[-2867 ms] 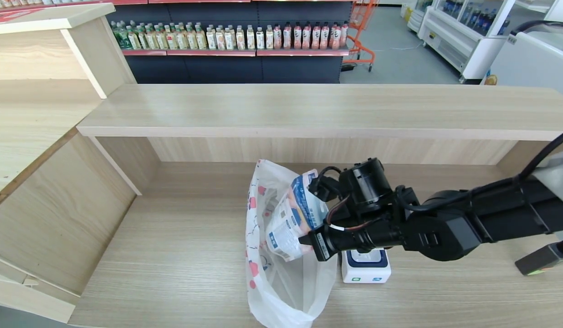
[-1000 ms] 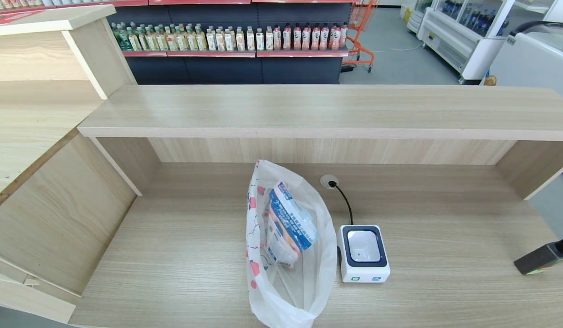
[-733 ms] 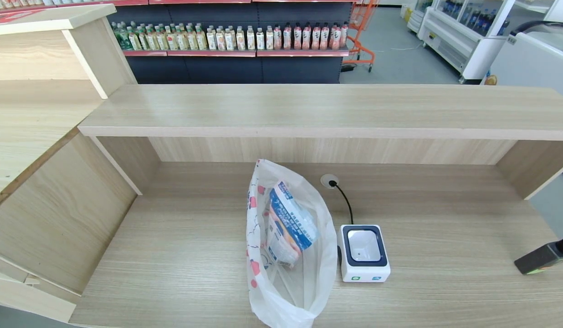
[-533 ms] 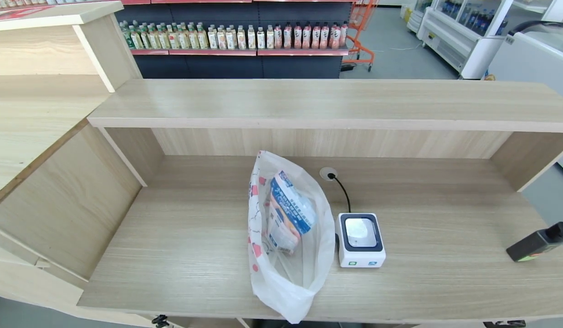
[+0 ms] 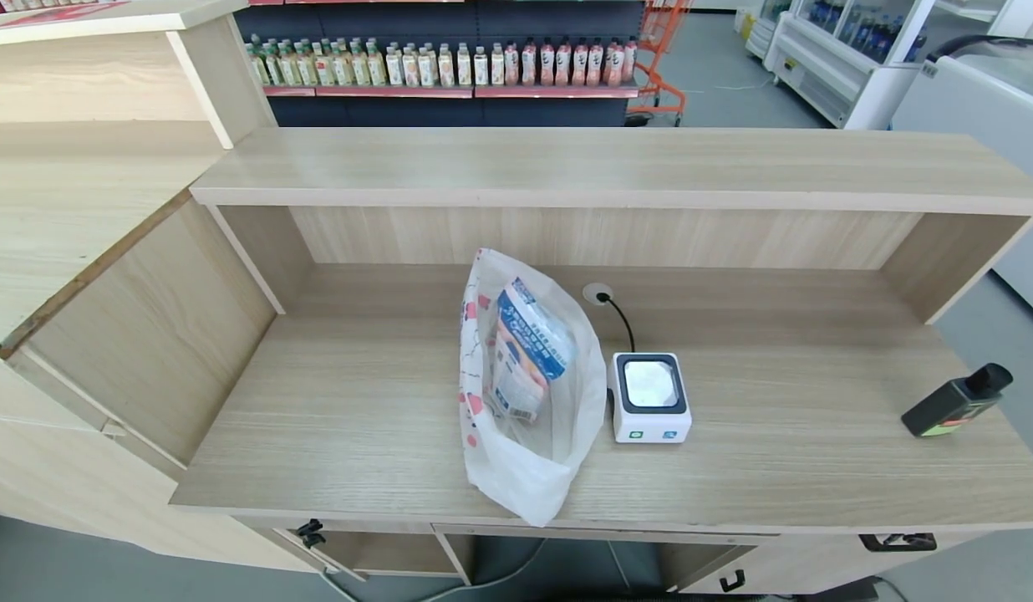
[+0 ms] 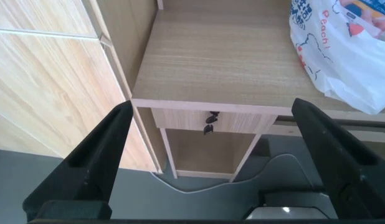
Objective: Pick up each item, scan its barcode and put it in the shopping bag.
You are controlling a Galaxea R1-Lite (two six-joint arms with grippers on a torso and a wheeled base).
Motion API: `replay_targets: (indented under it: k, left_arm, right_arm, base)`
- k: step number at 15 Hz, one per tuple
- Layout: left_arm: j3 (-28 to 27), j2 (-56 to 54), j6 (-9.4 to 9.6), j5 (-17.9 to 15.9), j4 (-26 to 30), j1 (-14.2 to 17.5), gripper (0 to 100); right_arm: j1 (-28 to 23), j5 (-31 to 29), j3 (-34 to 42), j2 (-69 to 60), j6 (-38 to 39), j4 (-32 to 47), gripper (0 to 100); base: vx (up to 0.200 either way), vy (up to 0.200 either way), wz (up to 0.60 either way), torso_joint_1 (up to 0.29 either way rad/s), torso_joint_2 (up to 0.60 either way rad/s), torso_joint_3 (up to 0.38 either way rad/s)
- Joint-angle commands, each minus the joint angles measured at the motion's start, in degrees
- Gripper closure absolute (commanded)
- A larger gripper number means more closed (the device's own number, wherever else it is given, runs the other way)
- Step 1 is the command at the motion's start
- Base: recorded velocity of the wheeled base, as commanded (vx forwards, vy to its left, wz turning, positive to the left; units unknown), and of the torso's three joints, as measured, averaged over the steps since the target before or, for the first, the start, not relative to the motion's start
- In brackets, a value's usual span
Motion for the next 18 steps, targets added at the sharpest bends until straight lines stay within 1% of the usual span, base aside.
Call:
replay_targets:
  k: [1,4,9,18]
  left_arm:
    - [0.0,0.0,0.24,-0.1,0.0,0.0,0]
    - [0.1,0.0,0.51,-0.1,0.0,0.0,0]
    - [0.0,0.0,0.51,-0.1,0.0,0.0,0]
    - [0.0,0.0,0.51,-0.1,0.0,0.0,0]
  right_arm:
    - [0.0,0.0,0.3,-0.6,0.1,0.0,0]
    - [0.0,0.2,0.8,-0.6,0.1,0.0,0]
    - [0.0,0.2,0.6,-0.1,1.4,0.0,0]
    - [-0.2,-0.4,1.9,1.4,1.3,0.1,0]
  base:
    - [0.000,-0.200,0.00,0.012,0.00,0.002]
    - [0.000,-0.200,0.00,0.001,0.00,-0.001]
    - [0.000,-0.200,0.00,0.003,0.00,0.003]
    - [0.000,-0.200,0.00,0.003,0.00,0.003]
